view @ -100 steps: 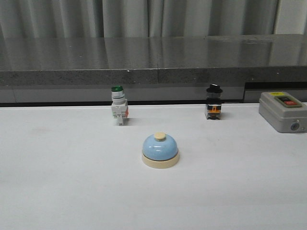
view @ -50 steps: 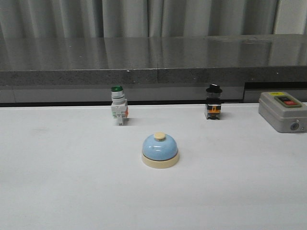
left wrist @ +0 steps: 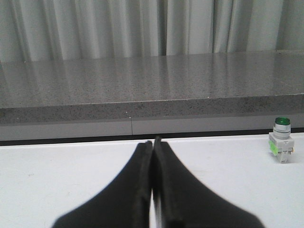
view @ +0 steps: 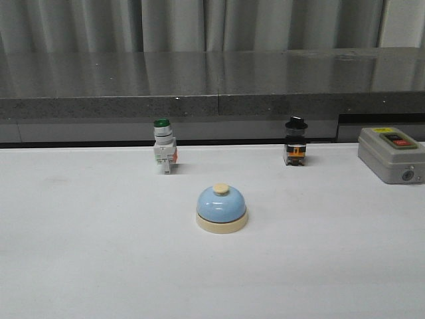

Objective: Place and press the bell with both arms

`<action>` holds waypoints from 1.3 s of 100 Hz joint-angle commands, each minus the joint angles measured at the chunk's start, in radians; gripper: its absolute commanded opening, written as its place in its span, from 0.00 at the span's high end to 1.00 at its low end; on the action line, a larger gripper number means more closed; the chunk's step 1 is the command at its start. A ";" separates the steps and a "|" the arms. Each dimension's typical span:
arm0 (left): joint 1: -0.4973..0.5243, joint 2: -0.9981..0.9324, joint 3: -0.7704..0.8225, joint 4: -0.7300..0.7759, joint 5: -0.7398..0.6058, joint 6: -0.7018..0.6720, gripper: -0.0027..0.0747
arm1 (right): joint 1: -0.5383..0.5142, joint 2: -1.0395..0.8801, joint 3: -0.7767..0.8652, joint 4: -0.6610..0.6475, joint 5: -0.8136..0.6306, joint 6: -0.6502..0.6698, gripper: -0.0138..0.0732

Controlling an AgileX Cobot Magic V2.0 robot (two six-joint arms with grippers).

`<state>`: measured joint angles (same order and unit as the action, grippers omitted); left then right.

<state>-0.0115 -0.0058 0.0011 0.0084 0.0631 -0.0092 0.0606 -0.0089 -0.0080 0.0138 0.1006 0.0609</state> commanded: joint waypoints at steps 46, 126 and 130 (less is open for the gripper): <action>0.000 -0.028 0.042 -0.008 -0.085 -0.008 0.99 | -0.007 -0.016 0.020 0.009 -0.170 -0.034 0.91; 0.000 -0.028 0.042 -0.008 -0.085 -0.008 0.99 | -0.007 -0.016 0.020 0.009 -0.161 -0.034 0.91; 0.000 -0.028 0.042 -0.008 -0.085 -0.008 0.99 | -0.007 -0.016 0.020 0.009 -0.161 -0.034 0.91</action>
<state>-0.0115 -0.0058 0.0011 0.0084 0.0631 -0.0092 0.0606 -0.0093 0.0253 0.0190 0.0228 0.0382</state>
